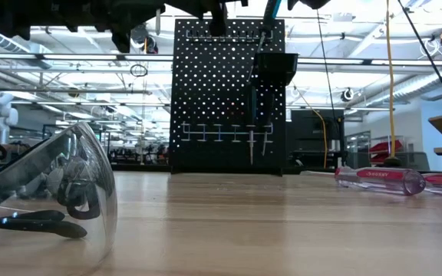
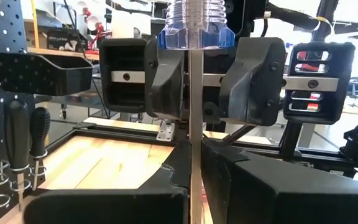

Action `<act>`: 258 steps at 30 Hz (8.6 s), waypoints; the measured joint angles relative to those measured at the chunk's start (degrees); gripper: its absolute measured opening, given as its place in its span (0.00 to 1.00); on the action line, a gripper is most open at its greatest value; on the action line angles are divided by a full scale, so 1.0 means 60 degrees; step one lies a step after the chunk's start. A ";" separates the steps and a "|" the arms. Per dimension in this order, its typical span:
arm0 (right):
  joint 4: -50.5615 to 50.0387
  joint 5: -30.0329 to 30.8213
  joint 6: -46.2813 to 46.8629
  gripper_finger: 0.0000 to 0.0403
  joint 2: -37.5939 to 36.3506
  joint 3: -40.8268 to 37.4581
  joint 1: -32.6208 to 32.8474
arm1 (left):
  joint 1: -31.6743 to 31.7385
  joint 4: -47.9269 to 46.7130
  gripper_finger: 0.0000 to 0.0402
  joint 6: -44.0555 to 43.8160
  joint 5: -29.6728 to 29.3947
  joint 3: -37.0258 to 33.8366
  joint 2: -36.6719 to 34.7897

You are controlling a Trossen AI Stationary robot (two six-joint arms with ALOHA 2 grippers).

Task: Hang tools onto peg board
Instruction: Hang the transparent screwdriver on the pegboard, then hang the red screwdriver on the pegboard

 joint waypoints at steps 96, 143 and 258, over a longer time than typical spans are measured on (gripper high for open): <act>0.0361 0.4239 -0.0036 0.02 -0.2962 -0.1934 -0.3510 | 0.0001 -0.2672 0.43 0.0229 -0.1053 0.0004 -0.1188; -0.1012 0.4790 0.0288 0.04 -0.2681 -0.1443 -0.4062 | 0.0004 -0.2710 0.43 0.0221 -0.1049 -0.0007 -0.1184; -1.0312 0.1515 0.5178 0.53 -0.2681 -0.1453 0.2310 | -0.0929 -0.4383 0.43 0.0710 0.2120 0.0011 -0.1173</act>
